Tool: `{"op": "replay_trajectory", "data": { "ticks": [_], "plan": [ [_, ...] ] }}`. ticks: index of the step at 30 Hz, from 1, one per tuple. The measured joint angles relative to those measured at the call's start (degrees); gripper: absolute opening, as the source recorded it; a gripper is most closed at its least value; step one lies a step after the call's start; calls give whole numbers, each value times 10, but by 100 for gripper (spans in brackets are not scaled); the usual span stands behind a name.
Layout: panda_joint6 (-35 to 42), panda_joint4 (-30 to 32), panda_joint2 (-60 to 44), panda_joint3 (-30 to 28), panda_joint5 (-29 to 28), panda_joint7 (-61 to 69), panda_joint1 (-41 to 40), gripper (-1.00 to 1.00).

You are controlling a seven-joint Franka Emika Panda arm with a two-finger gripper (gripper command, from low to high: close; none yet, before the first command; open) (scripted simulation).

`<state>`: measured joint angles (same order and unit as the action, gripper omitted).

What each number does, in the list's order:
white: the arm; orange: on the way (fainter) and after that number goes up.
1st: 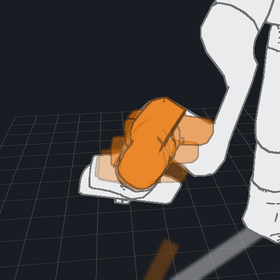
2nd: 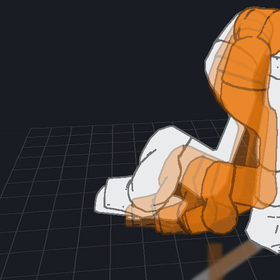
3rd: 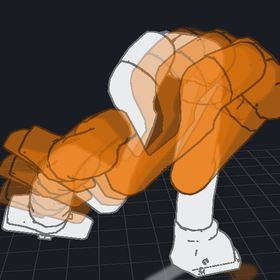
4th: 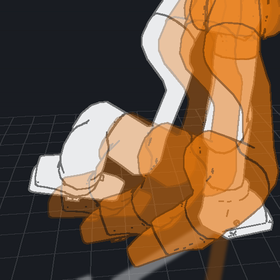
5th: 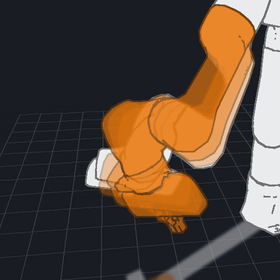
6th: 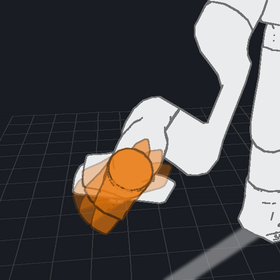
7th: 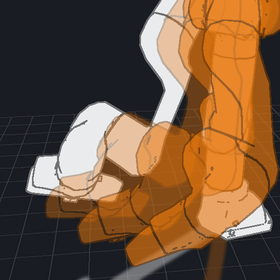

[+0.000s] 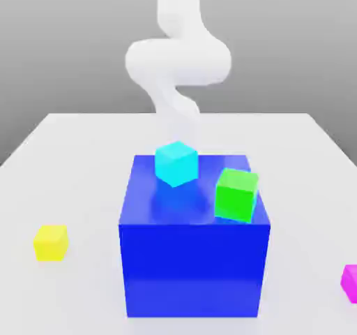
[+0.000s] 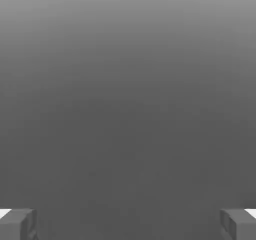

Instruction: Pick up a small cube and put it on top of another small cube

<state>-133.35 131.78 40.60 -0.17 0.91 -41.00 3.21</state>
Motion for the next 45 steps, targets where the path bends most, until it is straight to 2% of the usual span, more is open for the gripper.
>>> {"op": "replay_trajectory", "data": {
  "ticks": [9,17,23,28,33,34,40,45],
  "plan": [
    [-58,0,-191,3,29,173,112,0],
    [-108,1,-357,40,37,312,183,0],
    [-148,1,-481,65,5,389,235,0],
    [-179,1,-585,81,-53,431,270,0],
    [-249,-16,-690,63,-87,425,295,0],
    [-257,-19,-701,60,-90,424,297,-100],
    [-261,-20,-706,59,-91,423,298,-100],
    [-200,-3,-628,77,-72,437,285,-100]
  ]
}}
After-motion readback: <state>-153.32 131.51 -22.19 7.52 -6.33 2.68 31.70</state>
